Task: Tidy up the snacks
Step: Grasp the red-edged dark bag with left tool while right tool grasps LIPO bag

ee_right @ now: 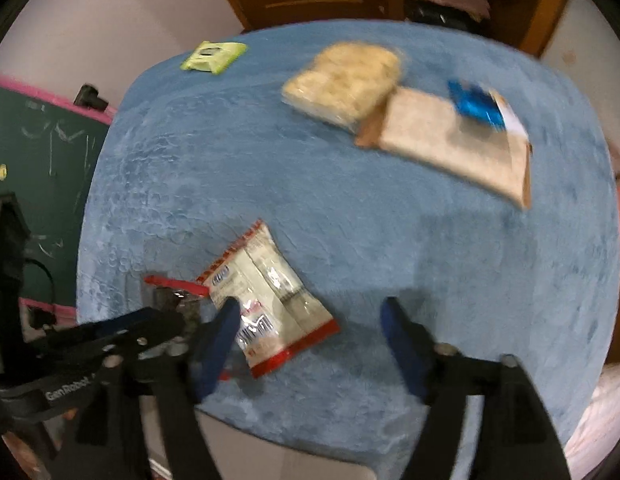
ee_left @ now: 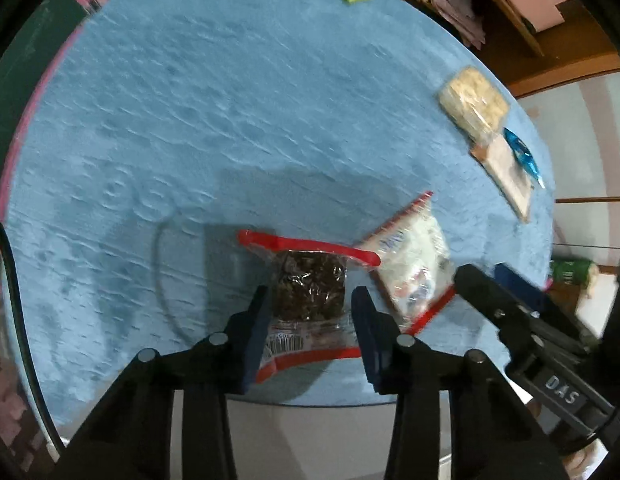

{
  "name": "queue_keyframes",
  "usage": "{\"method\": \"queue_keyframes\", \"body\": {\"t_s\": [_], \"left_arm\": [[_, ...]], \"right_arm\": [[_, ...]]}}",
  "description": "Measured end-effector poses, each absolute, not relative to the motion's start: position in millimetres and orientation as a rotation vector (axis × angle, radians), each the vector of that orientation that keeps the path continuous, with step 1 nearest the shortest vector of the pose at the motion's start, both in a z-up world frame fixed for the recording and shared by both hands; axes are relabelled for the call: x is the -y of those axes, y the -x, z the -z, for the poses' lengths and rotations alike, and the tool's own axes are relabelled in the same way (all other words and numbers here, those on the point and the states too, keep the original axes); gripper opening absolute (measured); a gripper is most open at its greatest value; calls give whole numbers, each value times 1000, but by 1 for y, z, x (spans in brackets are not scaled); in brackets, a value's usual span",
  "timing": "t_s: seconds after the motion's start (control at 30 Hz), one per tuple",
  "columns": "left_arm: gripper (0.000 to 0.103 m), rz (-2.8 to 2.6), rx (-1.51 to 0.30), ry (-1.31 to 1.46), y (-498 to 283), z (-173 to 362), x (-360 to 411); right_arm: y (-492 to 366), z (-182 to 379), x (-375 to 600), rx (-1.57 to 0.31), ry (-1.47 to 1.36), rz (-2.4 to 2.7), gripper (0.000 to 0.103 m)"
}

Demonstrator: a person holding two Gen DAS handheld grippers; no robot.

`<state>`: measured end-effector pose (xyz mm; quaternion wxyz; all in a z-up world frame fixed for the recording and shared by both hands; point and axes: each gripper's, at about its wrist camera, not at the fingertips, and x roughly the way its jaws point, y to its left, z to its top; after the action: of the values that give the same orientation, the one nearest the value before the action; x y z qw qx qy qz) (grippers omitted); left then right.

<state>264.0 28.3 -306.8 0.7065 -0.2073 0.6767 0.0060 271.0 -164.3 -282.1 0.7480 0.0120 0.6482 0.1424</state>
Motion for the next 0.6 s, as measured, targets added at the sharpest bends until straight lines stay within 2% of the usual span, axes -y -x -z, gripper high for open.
{"method": "queue_keyframes", "body": {"t_s": [0.17, 0.53, 0.6], "left_arm": [[39, -44, -1482, 470, -262, 302, -50], [39, -53, -1440, 473, -259, 289, -86], [39, -47, -1438, 468, -255, 285, -81]], "right_arm": [[-276, 283, 136, -1390, 170, -362, 88], [-275, 331, 100, -1523, 419, -416, 89], [-279, 331, 101, -1530, 400, -404, 86]]}}
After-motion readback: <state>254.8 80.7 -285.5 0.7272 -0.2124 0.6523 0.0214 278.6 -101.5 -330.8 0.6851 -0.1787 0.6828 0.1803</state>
